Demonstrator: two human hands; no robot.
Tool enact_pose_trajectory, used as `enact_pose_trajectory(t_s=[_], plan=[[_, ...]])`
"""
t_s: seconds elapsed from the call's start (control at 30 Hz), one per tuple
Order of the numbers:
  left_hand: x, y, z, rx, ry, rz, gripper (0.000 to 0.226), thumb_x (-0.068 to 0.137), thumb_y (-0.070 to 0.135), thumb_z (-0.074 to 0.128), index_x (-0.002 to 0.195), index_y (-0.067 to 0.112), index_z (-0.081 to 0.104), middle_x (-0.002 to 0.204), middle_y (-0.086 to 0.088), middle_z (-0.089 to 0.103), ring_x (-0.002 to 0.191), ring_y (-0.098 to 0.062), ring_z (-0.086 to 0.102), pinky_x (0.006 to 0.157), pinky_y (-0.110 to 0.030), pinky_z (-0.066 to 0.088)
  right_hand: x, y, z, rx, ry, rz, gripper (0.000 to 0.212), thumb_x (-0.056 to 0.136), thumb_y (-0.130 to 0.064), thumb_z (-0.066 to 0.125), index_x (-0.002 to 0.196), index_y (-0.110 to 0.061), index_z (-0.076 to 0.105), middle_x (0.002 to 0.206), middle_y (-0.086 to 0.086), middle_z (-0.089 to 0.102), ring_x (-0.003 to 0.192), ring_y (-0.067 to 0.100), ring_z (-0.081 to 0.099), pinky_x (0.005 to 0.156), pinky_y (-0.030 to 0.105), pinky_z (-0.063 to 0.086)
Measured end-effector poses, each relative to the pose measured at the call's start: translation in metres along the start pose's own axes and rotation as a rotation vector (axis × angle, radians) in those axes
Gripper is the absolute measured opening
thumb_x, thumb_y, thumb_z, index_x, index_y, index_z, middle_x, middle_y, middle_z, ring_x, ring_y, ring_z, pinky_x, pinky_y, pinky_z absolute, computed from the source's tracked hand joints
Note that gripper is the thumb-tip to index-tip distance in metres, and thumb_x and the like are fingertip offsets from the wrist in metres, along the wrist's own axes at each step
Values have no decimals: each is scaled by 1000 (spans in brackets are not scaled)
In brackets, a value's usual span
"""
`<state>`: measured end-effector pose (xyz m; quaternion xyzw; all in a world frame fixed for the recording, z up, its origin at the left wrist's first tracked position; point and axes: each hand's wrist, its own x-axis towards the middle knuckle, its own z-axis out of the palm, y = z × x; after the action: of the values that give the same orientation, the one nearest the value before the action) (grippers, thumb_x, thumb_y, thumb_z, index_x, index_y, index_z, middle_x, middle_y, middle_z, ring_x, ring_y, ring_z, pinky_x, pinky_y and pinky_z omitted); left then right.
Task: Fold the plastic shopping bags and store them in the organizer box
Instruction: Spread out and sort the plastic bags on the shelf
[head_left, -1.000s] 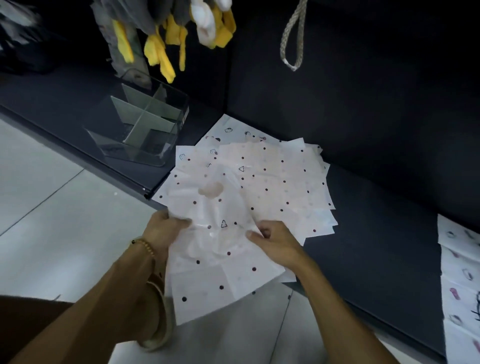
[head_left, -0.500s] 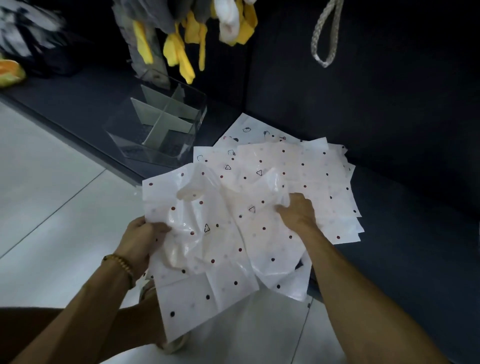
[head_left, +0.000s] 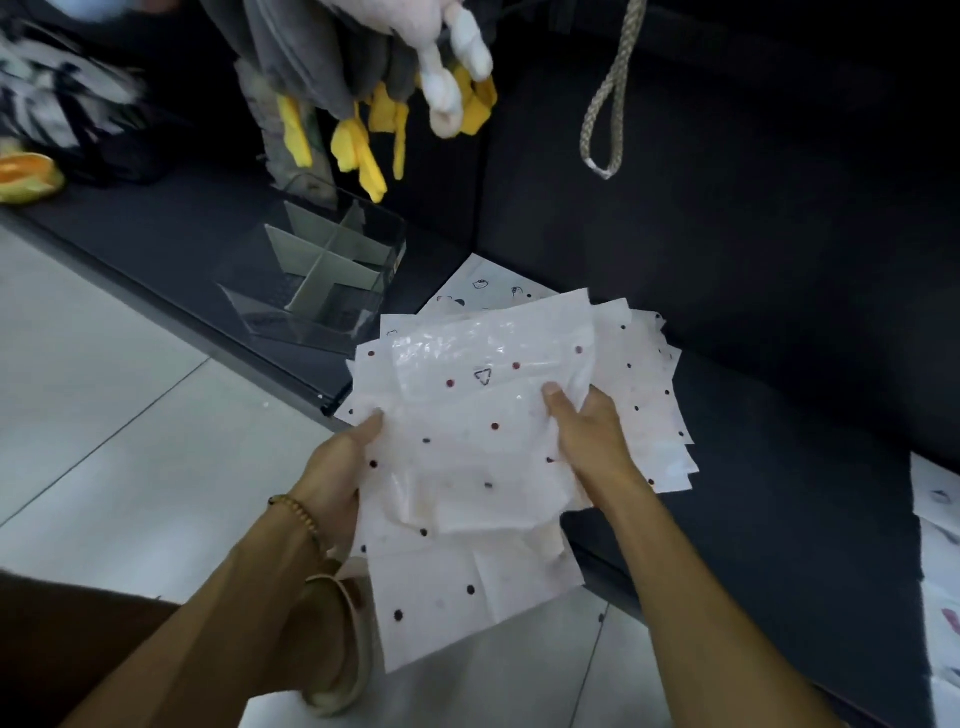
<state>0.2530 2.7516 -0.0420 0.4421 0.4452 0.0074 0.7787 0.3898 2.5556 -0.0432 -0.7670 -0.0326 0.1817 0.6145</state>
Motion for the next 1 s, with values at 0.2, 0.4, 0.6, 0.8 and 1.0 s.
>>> enact_pose_trajectory(t_s=[0.2,0.4,0.6,0.8,1.0], plan=[[6,-7,9,132,-67,71,28,92,25,60,106,2,67,98,-18,72,77,-30,72,57,-34,57,8,30,40,-267,5,-91,18,98,-29,51,91,-19,64,85,-7,67,80,10,65,66,16,48],[31,4,-7,238,121,153,14,90,6,57,100,2,66,88,-16,71,74,-34,68,65,-42,58,35,53,8,-438,17,27,11,86,-36,67,91,-27,61,86,-13,62,83,7,61,67,21,45],[43,12,-21,224,150,87,17,90,5,56,105,-1,63,99,-23,67,82,-39,64,74,-49,55,70,75,-24,-1046,-134,-120,86,78,-49,71,149,-23,29,153,-1,31,141,21,27,109,38,28],[48,16,-30,246,200,86,6,89,7,58,93,8,63,87,-15,67,72,-36,64,57,-39,55,91,80,-22,-1208,-165,-196,40,94,-16,53,132,-25,58,147,0,44,131,25,36,102,35,37],[49,19,-34,272,235,129,9,90,6,56,86,11,62,87,-12,67,76,-36,64,62,-39,53,96,50,-18,-1034,-274,-17,35,100,-40,39,87,-14,60,90,4,61,87,27,59,73,34,47]])
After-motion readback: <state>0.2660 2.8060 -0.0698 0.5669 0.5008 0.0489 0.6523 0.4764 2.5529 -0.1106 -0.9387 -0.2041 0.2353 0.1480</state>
